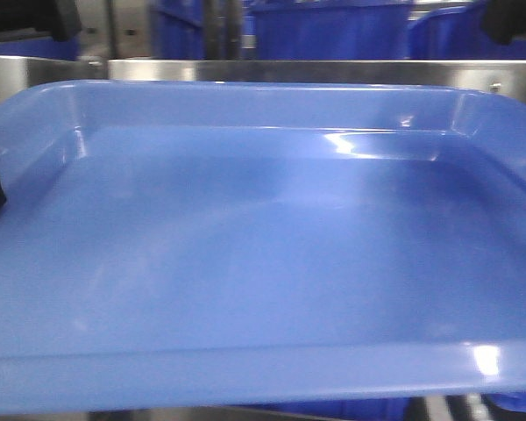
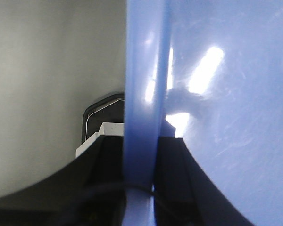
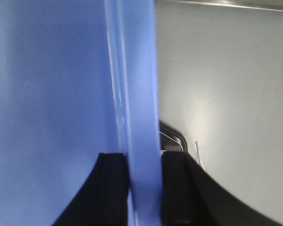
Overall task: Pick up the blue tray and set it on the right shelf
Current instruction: 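Carry the tray with both grippers up to the shelf level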
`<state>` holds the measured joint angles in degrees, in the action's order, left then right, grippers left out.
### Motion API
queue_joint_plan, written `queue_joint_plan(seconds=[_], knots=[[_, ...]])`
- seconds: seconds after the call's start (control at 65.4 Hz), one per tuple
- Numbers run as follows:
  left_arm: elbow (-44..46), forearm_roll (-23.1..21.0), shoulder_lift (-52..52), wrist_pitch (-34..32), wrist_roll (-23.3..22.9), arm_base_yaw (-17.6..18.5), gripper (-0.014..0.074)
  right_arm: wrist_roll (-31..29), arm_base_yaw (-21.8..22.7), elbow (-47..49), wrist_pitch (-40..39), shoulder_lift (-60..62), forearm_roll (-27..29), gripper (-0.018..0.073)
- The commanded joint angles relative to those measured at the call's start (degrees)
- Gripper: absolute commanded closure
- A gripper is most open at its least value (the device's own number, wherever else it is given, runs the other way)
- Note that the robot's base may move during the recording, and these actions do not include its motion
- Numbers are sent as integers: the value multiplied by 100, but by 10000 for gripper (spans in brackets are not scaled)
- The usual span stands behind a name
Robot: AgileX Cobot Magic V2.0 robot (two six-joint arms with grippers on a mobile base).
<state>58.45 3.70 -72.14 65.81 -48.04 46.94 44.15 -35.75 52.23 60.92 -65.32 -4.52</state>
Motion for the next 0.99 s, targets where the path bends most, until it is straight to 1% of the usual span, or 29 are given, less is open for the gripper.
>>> queue_joint_plan(seconds=[0.0,0.979], knots=[[162,-141,131,-102,-80,21,595,74,-33,181,-342,129,80,340],[162,-141,131,-102,-80,21,594,74,-33,181,-342,129,80,340]])
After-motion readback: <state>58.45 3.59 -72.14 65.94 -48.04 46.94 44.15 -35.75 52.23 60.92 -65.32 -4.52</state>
